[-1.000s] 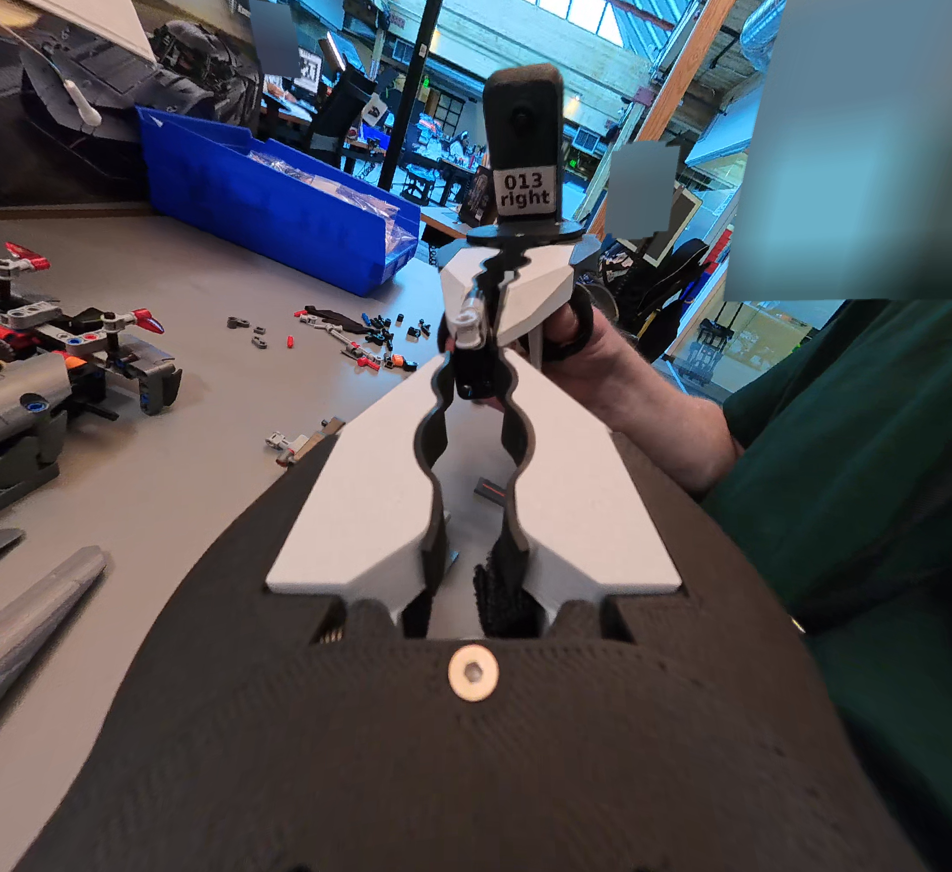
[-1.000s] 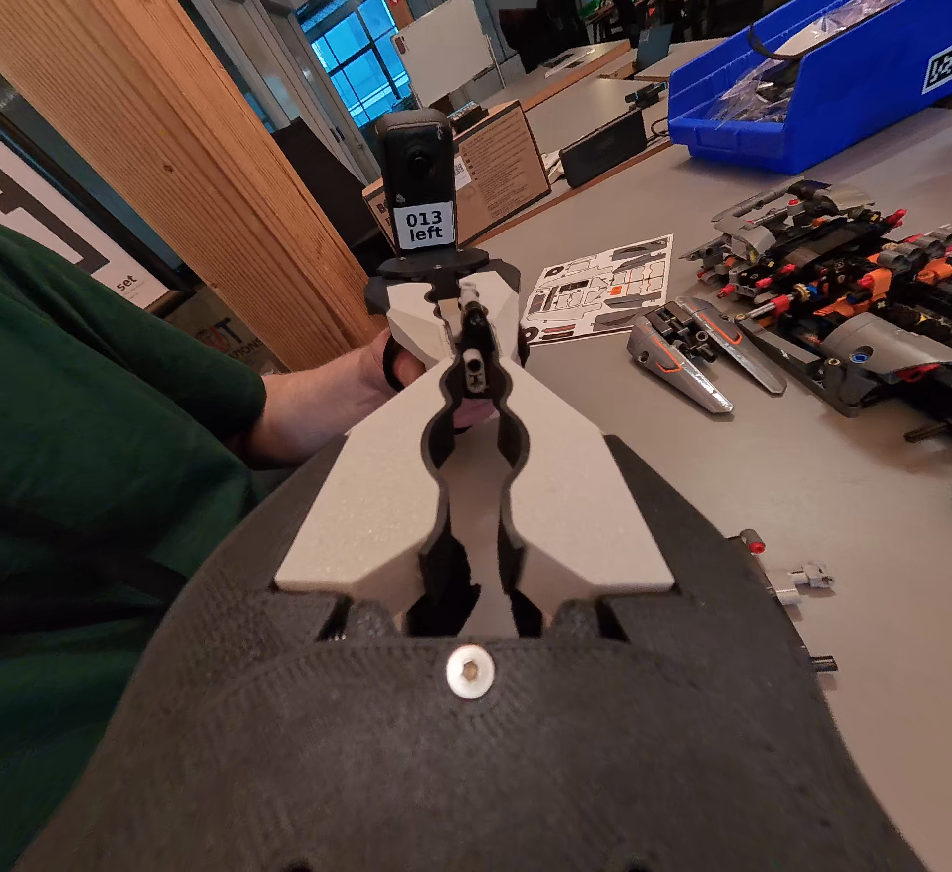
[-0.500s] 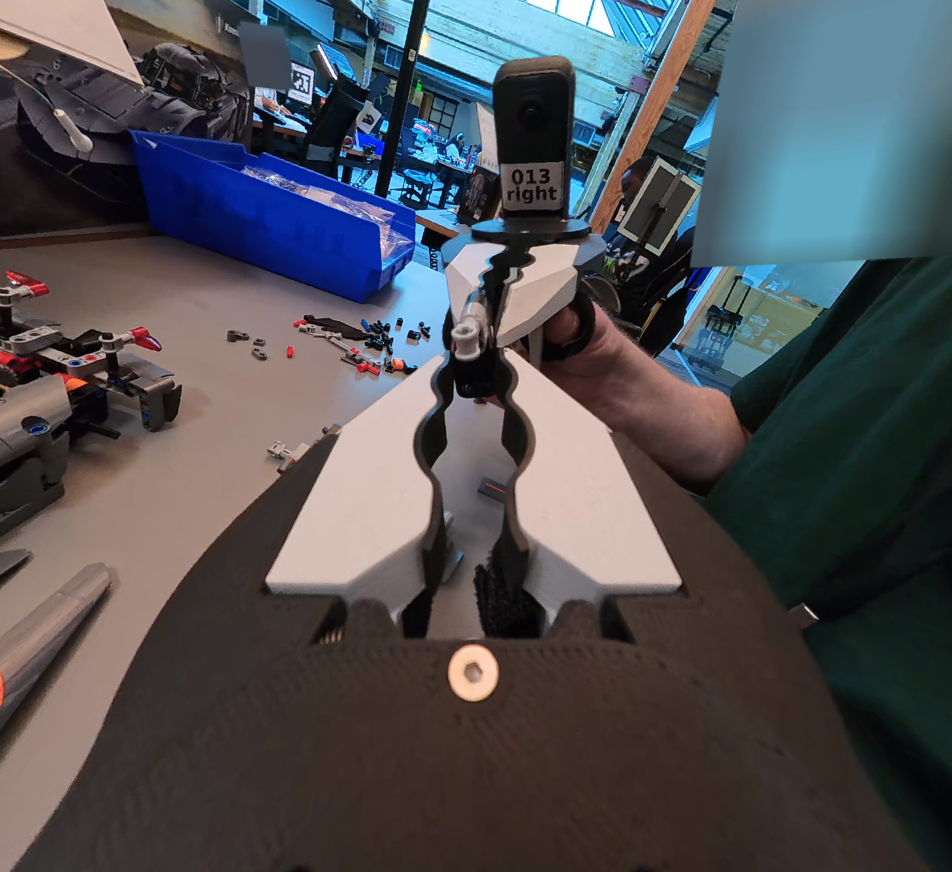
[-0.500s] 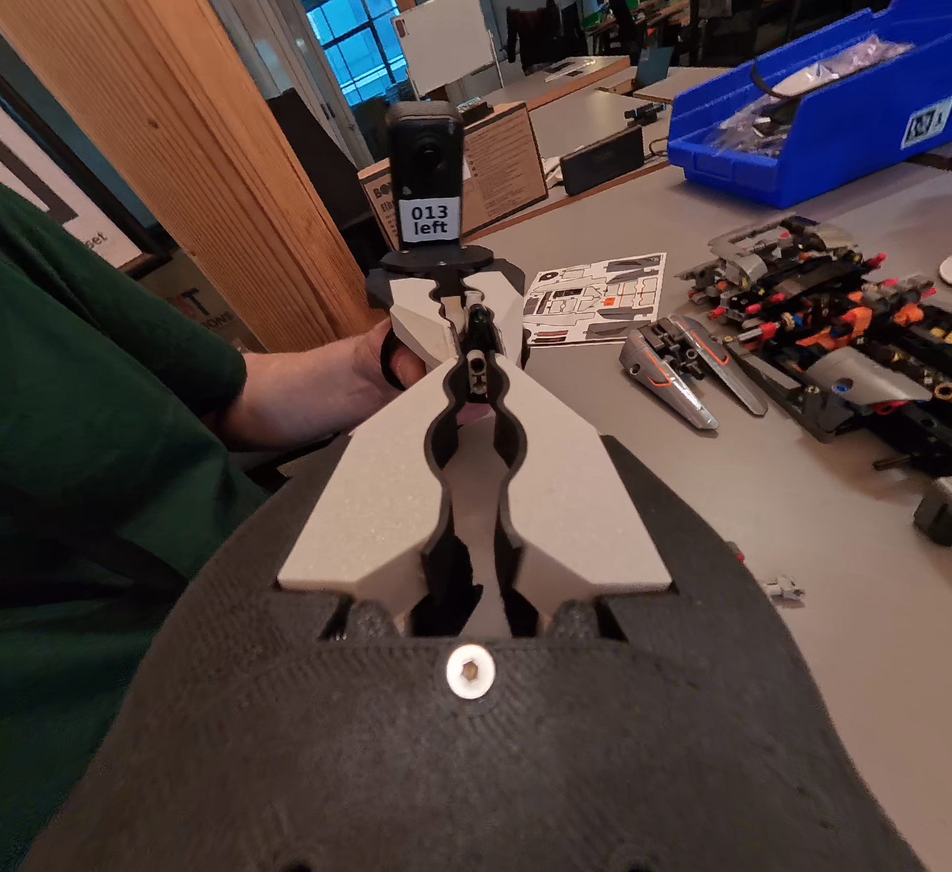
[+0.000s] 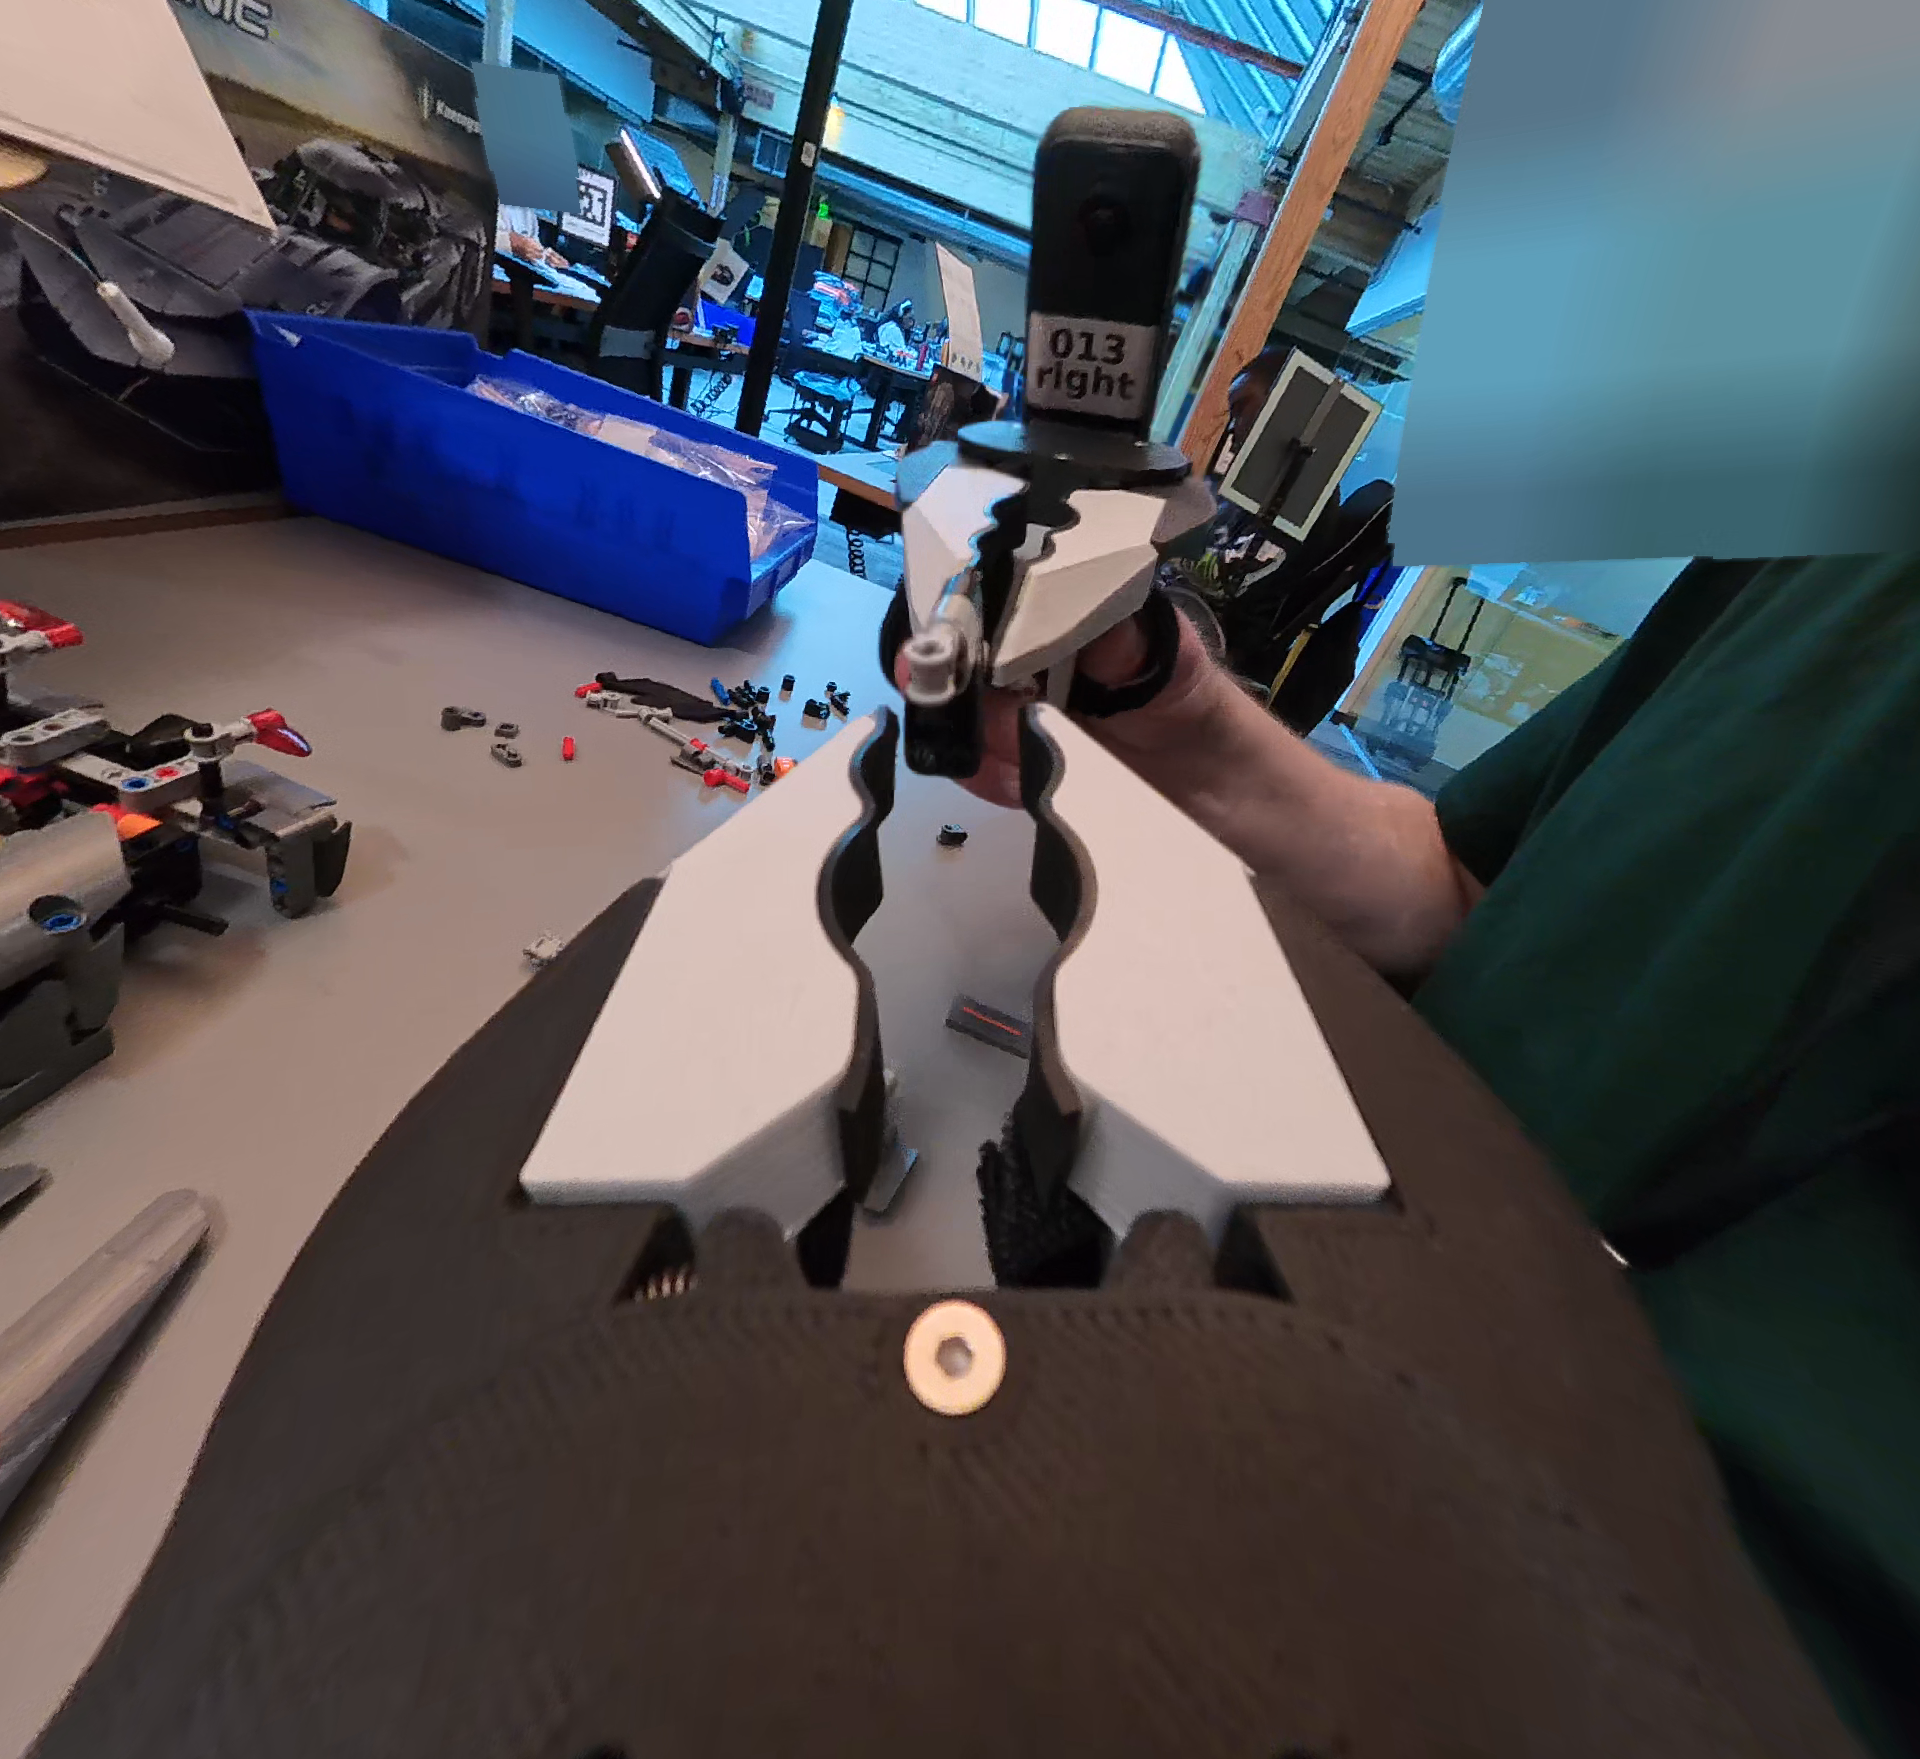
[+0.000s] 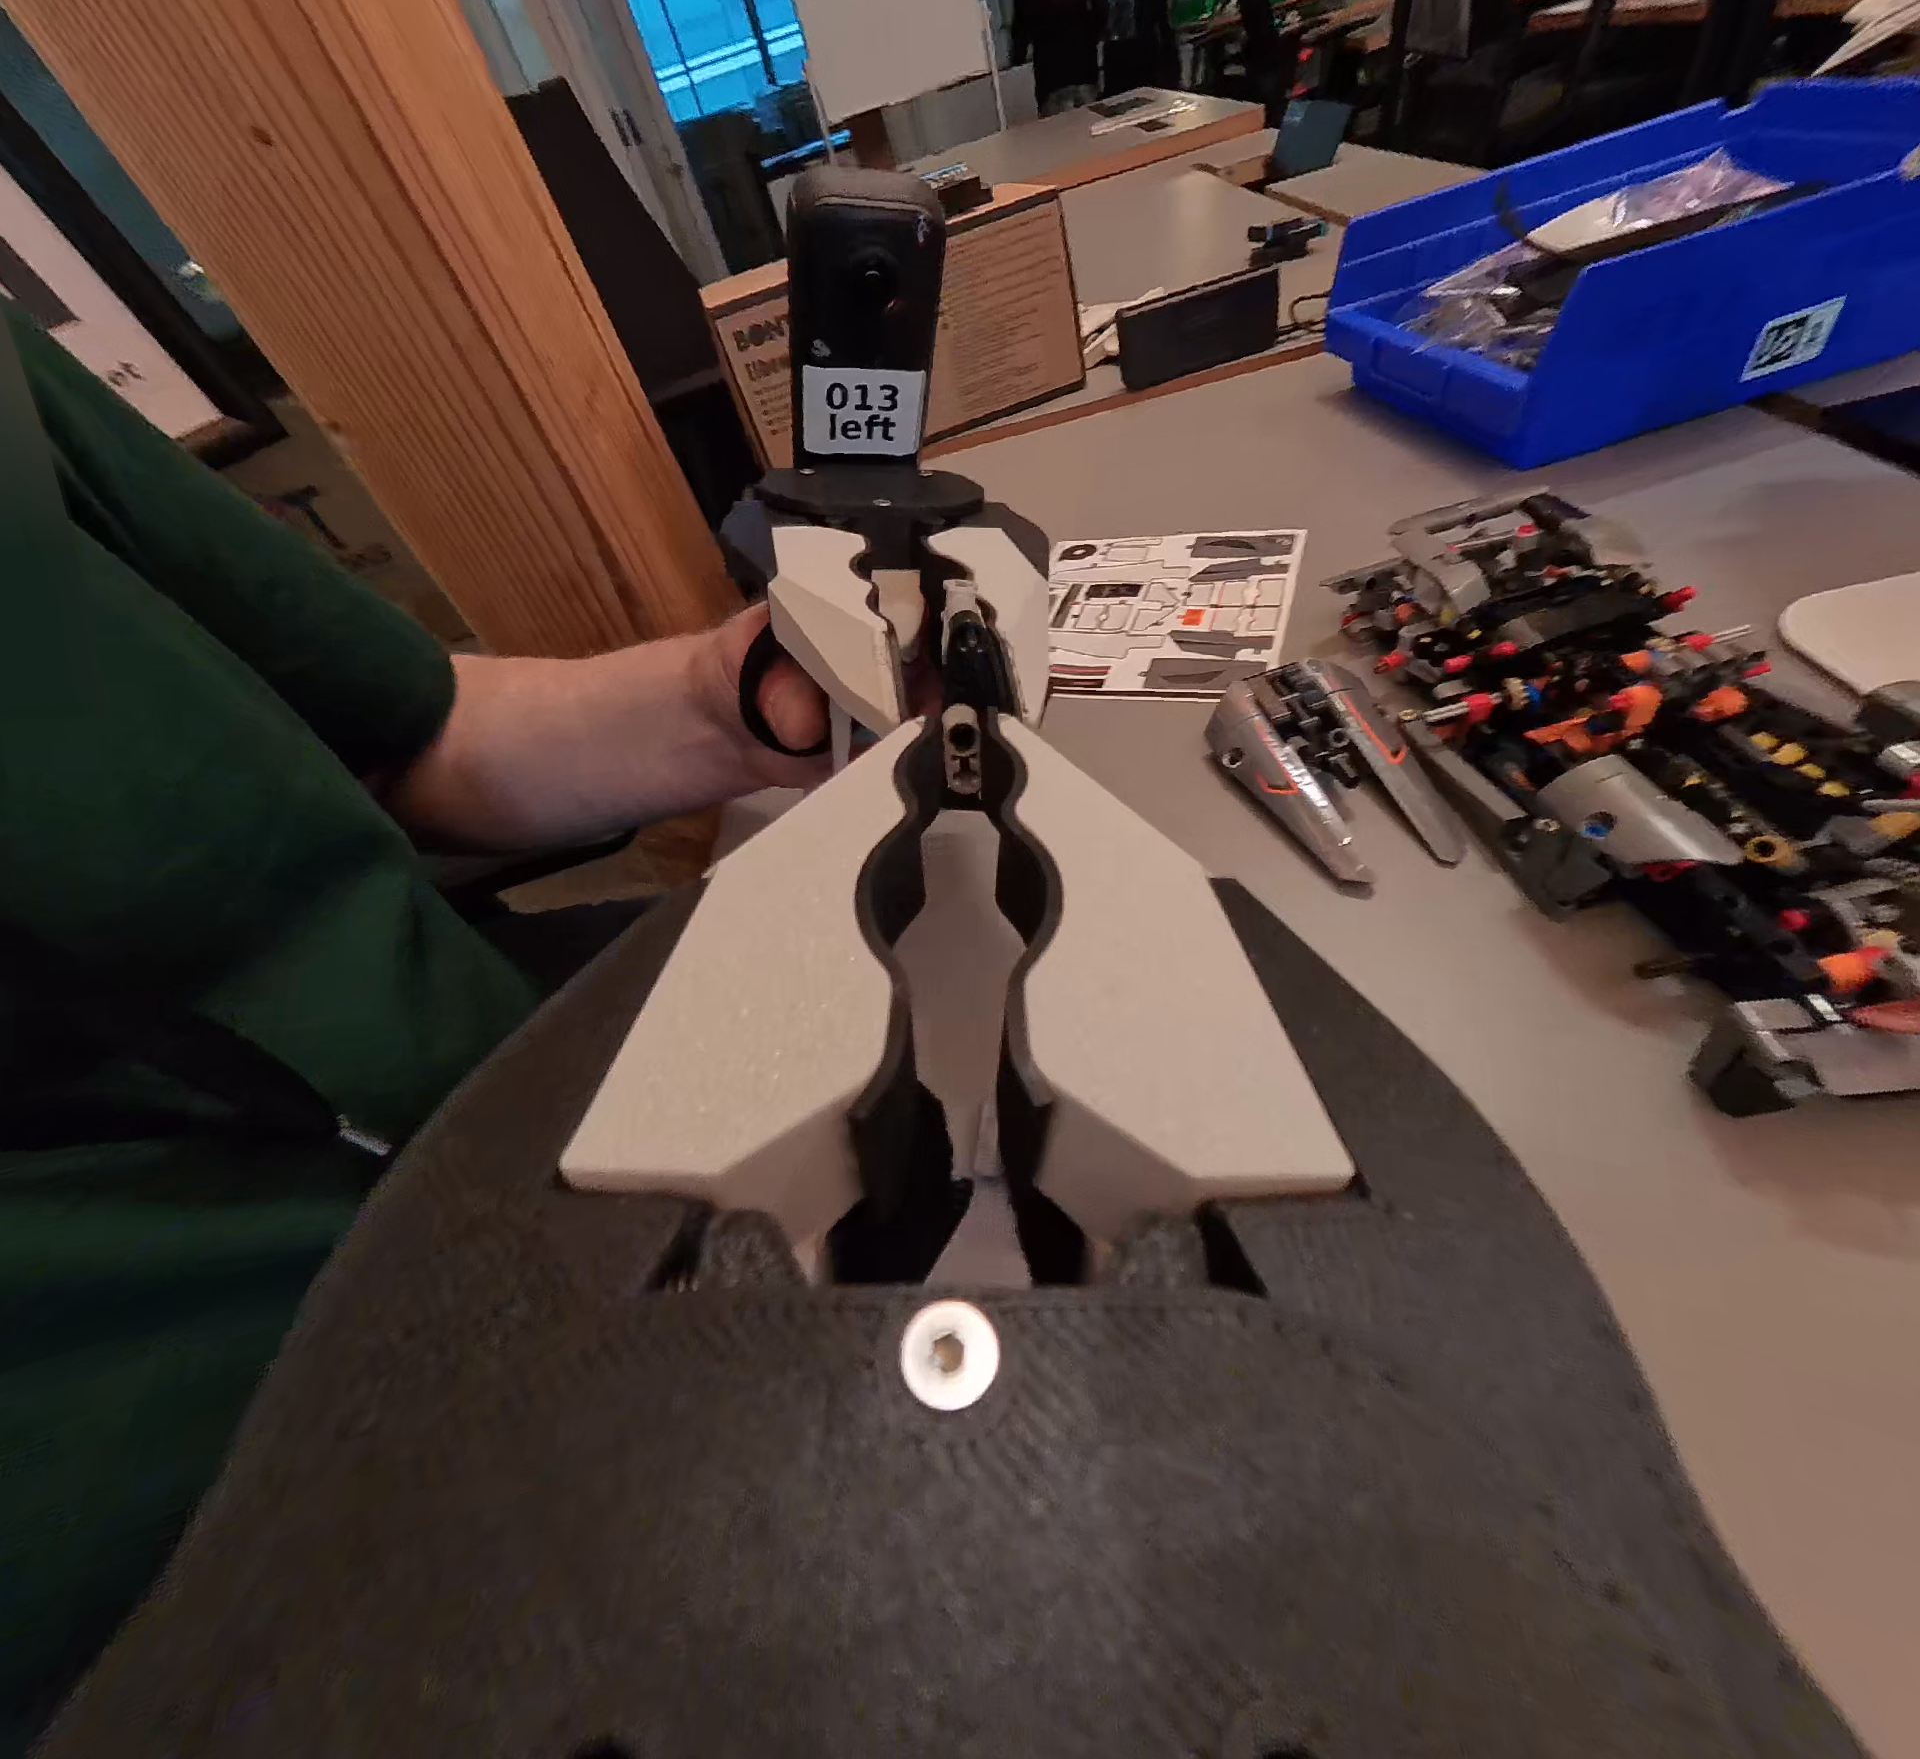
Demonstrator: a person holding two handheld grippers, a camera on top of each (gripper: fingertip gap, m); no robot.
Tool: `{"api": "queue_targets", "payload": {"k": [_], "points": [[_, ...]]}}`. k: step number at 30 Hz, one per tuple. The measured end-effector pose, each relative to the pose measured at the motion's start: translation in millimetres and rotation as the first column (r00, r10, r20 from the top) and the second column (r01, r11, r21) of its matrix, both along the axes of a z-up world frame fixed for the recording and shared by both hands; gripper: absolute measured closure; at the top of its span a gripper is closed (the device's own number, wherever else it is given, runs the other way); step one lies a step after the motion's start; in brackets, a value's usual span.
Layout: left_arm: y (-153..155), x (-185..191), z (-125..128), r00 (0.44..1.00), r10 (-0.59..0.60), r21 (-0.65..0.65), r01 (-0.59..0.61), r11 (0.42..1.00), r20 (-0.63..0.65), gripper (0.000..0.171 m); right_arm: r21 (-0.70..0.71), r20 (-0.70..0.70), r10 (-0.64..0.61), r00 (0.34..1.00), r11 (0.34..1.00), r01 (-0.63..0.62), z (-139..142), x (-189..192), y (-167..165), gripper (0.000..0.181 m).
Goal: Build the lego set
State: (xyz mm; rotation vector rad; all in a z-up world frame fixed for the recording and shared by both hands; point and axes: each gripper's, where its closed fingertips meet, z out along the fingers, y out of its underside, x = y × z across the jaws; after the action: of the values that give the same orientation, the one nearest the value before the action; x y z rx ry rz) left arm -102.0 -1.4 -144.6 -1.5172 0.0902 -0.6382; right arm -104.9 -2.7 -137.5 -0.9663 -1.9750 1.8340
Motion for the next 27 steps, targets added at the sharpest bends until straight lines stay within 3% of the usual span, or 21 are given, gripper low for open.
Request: {"api": "queue_targets", "payload": {"k": [12, 20, 27], "points": [[0.7, 5.9, -0.1, 0.999, -0.044, 0.007, 0.044, 0.999, 0.013, 0.159, -0.021, 0.024, 0.044, 0.999, 0.999, -0.044, -2.9, 4.1, -6.1, 0.177], [-2.3, 6.7, 3.3, 0.996, -0.013, 0.03, 0.016, 0.999, -0.087, 0.159, -0.037, 0.014, 0.03, 0.999, 0.999, -0.029, 0.0, 5.6, -8.3, 0.177], [-2.6, 8.1, 10.2, 0.997, 0.017, 0.047, -0.014, 0.999, -0.076, 0.16, -0.158, 0.015, 0.045, 0.999, 0.986, -0.042, 5.9, 8.5, -7.2, 0.177]]}}
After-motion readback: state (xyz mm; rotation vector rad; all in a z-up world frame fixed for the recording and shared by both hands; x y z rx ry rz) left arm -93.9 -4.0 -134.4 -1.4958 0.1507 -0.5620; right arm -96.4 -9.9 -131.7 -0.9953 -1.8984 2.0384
